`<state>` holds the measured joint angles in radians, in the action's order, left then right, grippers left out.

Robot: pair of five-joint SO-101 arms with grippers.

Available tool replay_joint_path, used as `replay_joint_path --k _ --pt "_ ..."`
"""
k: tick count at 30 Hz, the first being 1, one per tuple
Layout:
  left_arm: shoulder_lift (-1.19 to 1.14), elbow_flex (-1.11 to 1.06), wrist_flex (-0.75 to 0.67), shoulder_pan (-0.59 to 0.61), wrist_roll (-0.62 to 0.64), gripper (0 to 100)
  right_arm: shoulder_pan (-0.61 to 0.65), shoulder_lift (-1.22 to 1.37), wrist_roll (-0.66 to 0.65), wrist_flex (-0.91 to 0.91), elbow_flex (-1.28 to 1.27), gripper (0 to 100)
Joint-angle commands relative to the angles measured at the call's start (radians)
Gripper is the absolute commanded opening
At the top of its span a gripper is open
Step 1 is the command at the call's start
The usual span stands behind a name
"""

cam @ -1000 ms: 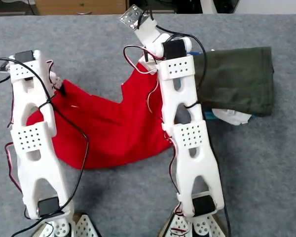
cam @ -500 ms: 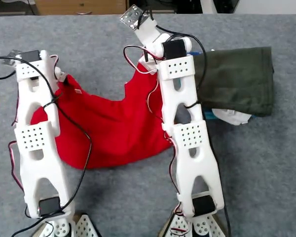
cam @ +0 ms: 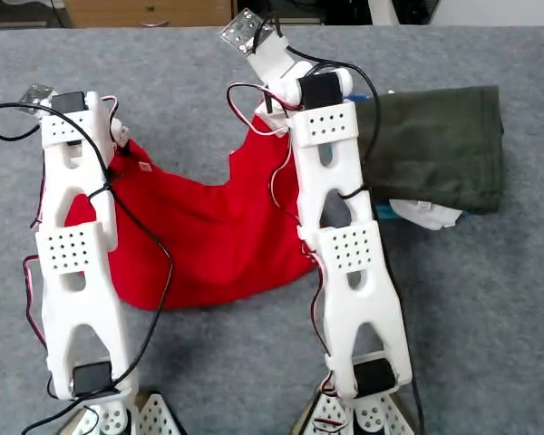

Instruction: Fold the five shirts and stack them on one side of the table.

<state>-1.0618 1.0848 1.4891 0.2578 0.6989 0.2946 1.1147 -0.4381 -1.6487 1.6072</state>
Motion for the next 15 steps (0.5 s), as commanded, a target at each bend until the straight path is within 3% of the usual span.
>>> replay_joint_path --k 1,9,13,15 --pt "0.007 0.061 -0.008 -0.006 0.003 10 0.001 -0.012 -0.003 0.017 0.016 0.2" --pt "0.007 0.120 -0.008 -0.006 0.000 9 0.001 -0.012 -0.003 0.017 0.015 0.2" --pt "0.007 0.127 -0.008 -0.006 -0.040 1 0.001 -0.012 -0.003 0.017 0.015 0.2" --pt "0.007 0.127 -0.008 -0.005 -0.043 2 0.001 -0.012 -0.003 0.017 0.016 0.2"
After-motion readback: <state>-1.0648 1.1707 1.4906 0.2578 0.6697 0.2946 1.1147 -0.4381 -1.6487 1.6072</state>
